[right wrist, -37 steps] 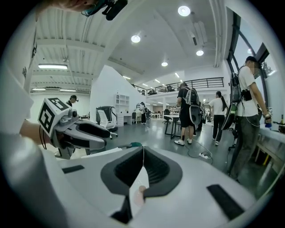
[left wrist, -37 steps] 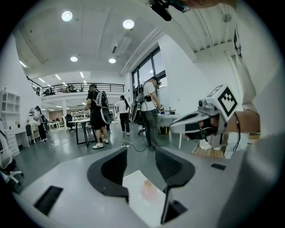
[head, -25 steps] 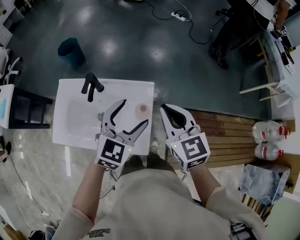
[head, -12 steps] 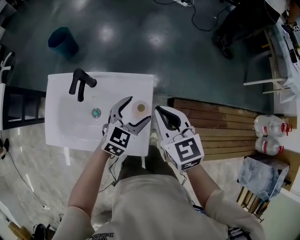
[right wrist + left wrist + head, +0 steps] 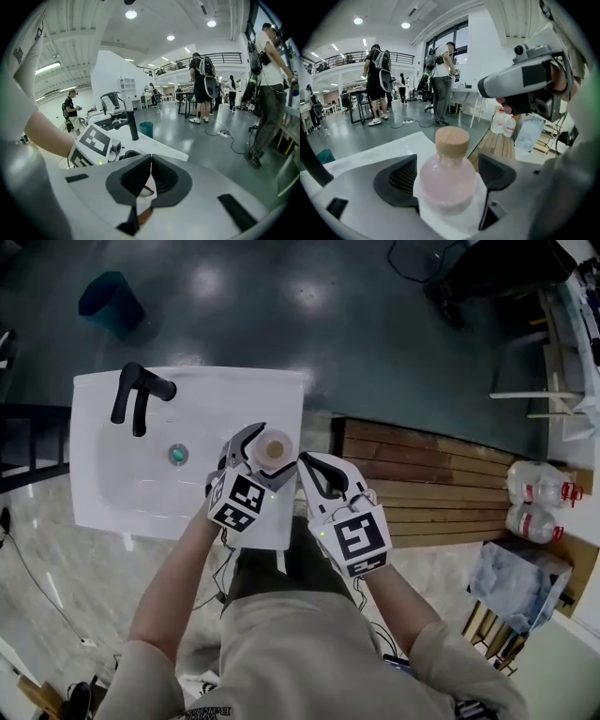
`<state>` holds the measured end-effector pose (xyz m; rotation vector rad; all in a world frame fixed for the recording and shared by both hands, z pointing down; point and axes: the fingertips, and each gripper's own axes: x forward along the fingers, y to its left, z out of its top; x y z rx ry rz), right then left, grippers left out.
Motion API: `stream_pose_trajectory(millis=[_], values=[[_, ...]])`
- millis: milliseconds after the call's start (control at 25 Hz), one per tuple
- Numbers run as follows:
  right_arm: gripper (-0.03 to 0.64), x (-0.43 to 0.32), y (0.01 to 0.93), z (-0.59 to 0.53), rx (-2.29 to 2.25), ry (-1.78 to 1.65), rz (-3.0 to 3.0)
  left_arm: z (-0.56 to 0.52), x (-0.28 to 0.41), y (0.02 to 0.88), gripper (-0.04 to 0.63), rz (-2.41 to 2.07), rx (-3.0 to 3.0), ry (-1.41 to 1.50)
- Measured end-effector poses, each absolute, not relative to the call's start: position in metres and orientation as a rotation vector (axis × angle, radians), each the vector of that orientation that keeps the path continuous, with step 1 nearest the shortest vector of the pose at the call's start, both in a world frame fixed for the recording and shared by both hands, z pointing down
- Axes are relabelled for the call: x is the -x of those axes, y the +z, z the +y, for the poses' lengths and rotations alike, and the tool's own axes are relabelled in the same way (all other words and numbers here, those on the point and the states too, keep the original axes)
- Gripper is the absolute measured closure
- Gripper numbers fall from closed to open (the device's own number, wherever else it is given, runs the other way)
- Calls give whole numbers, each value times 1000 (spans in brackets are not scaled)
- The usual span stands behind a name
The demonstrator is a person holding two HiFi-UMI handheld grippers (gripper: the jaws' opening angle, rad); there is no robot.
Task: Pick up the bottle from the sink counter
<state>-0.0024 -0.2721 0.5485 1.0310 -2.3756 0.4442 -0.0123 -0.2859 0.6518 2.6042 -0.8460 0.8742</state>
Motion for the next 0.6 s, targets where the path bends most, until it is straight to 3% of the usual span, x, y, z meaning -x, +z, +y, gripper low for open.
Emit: stream_pose_trajectory(millis=[520, 600], values=[[618, 7, 574, -279, -953, 450, -2476, -294, 2, 676, 216, -860, -2665, 848], [559, 17, 574, -280, -898, 430, -2515, -295, 3, 676, 215, -866, -2665, 830]])
